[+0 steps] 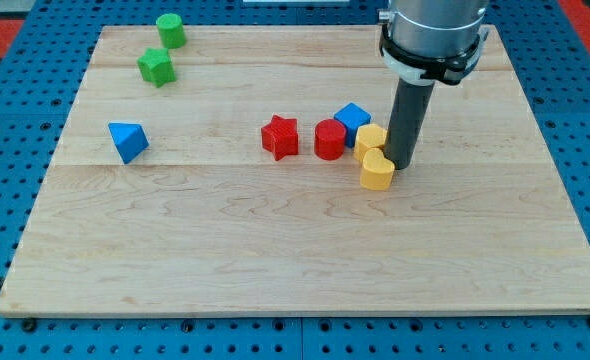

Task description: Place the blue cube above the red circle

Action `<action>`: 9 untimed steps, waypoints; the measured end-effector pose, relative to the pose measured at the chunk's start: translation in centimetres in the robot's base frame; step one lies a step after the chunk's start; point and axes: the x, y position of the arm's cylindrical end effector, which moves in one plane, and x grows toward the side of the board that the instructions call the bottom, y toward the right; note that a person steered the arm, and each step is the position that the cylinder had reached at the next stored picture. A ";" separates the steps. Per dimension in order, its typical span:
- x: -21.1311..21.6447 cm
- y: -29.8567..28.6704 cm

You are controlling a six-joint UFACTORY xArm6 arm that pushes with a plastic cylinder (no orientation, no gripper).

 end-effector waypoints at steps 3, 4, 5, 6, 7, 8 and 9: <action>-3.2 -3.4; -8.4 -3.2; -11.7 -9.8; -12.1 -11.8; -15.3 -17.2; -11.2 -16.9; -9.8 -14.0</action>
